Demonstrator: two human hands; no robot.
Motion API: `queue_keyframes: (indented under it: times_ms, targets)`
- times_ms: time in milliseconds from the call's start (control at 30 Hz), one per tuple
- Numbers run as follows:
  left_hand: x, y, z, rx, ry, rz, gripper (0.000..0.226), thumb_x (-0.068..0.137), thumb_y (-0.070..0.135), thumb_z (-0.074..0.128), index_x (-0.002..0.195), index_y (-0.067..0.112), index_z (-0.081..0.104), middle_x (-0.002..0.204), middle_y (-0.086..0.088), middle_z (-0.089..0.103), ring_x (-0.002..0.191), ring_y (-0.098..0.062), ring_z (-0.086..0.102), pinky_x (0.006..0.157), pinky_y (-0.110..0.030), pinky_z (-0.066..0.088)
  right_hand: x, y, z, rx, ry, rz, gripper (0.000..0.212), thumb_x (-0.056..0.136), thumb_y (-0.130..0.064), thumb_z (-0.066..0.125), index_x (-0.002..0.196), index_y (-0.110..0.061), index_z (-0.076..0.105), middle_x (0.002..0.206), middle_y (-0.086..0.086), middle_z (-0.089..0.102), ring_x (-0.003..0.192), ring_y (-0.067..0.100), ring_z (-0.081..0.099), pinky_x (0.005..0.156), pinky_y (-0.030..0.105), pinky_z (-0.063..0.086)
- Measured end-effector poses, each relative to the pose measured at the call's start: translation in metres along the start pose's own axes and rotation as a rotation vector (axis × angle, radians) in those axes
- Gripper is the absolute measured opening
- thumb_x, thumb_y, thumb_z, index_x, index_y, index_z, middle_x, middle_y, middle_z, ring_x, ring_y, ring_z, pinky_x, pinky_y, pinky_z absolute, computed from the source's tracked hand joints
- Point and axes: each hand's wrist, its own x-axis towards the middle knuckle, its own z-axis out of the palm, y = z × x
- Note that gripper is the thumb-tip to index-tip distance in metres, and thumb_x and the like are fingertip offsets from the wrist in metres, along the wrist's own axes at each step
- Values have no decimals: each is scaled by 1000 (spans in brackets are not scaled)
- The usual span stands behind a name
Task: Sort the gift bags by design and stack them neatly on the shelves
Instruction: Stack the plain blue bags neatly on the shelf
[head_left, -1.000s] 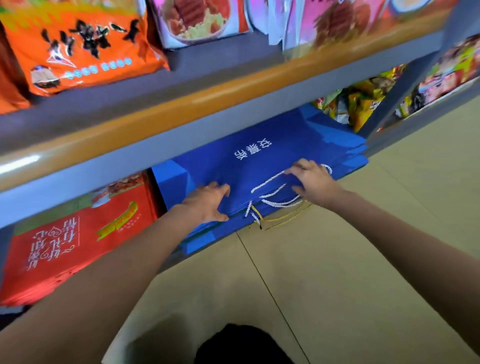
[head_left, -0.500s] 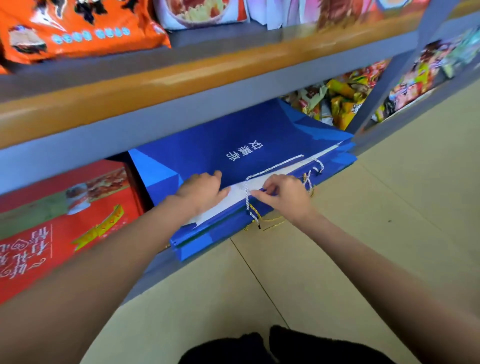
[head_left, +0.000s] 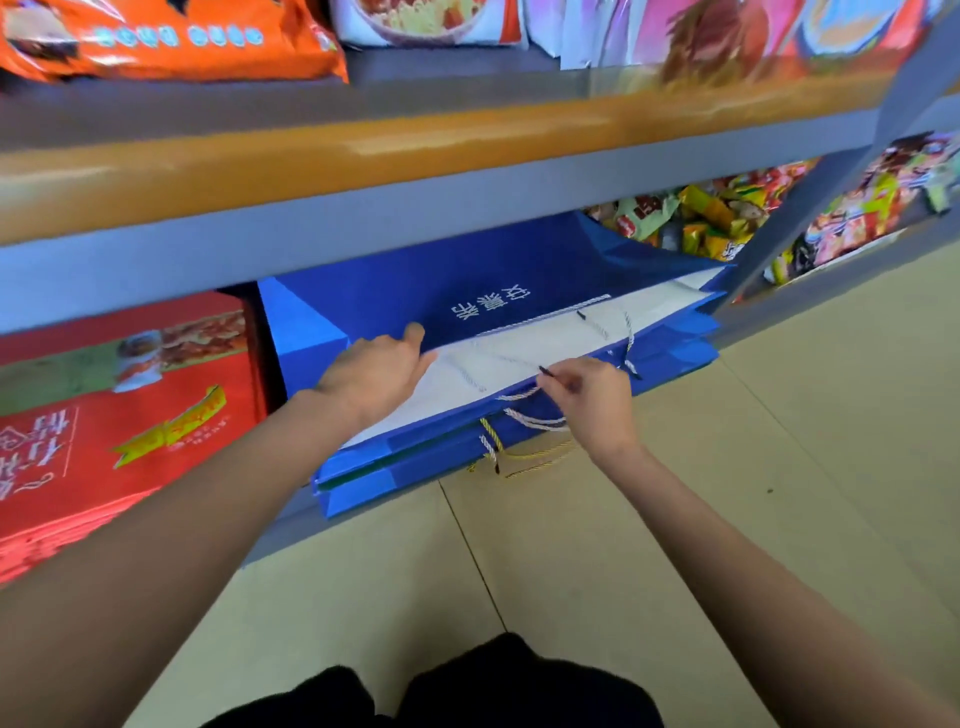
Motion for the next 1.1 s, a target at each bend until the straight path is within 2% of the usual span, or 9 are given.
queue_keyframes:
  times_ms: [100, 167, 233, 333, 400, 533, 733, 933, 1100]
  targets:
    - [-1, 0, -4, 14, 41, -28, 40, 102, 39, 20, 121, 6, 34, 102, -25, 60, 96, -43, 54, 69, -40, 38, 20, -1, -25, 121, 153, -94, 15, 84, -18, 68, 94, -8, 70, 76, 4, 67, 72, 17, 59, 74, 21, 45]
    - [-2, 1, -8, 25, 68, -27, 39, 102, 40, 19, 121, 8, 33, 102, -24, 60, 95, -42, 55, 73, -42, 42, 40, 8, -48, -15, 262, -298, 12, 83, -18, 69, 91, -8, 70, 85, 6, 66, 82, 22, 57, 77, 23, 40]
    - [-2, 3, -15, 46, 70, -38, 40, 101, 42, 19, 122, 11, 33, 104, -23, 60, 97, -40, 55, 75, -41, 42, 70, 26, -73, -206, 184, -442, 24, 78, -20, 73, 98, -7, 69, 101, 13, 61, 98, 32, 52, 87, 26, 33]
    - [0, 12, -30, 163, 60, -33, 47, 98, 49, 20, 130, 16, 32, 112, -19, 60, 103, -38, 55, 78, -41, 44, 109, 54, -96, -401, -60, -499, 36, 76, -18, 75, 110, -7, 67, 117, 19, 53, 110, 40, 47, 97, 44, 36]
    - [4, 19, -36, 284, 58, 2, 53, 97, 53, 20, 134, 17, 30, 115, -15, 61, 105, -36, 57, 80, -40, 46, 119, 64, -94, -447, -165, -495, 34, 79, -14, 71, 112, -5, 65, 121, 20, 49, 113, 36, 48, 99, 39, 34]
    - [16, 43, -36, 516, 123, 150, 57, 95, 57, 18, 134, 17, 32, 115, -5, 63, 106, -28, 60, 81, -34, 47, 124, 76, -85, -452, -284, -450, 36, 83, -14, 69, 116, -7, 61, 122, 14, 47, 95, 28, 58, 91, 35, 41]
    - [45, 67, -24, 549, 162, 254, 48, 98, 51, 21, 121, 16, 43, 114, -2, 62, 107, -24, 58, 87, -34, 43, 133, 102, -93, -530, -424, -474, 38, 83, -28, 67, 118, -13, 60, 115, 9, 52, 111, 25, 48, 92, 35, 39]
    - [53, 61, -38, 475, 182, 180, 45, 97, 53, 27, 123, 25, 49, 113, -3, 64, 104, -30, 60, 79, -32, 45, 148, 94, -82, -519, -377, -586, 38, 80, -35, 68, 105, -6, 65, 95, 8, 58, 89, 23, 55, 80, 36, 46]
    - [55, 41, -58, 225, 64, 191, 44, 93, 54, 36, 125, 29, 53, 116, -6, 64, 108, -28, 56, 84, -32, 44, 161, 75, -94, -361, -420, -599, 34, 74, -29, 75, 97, -4, 70, 84, 5, 60, 75, 14, 55, 65, 15, 38]
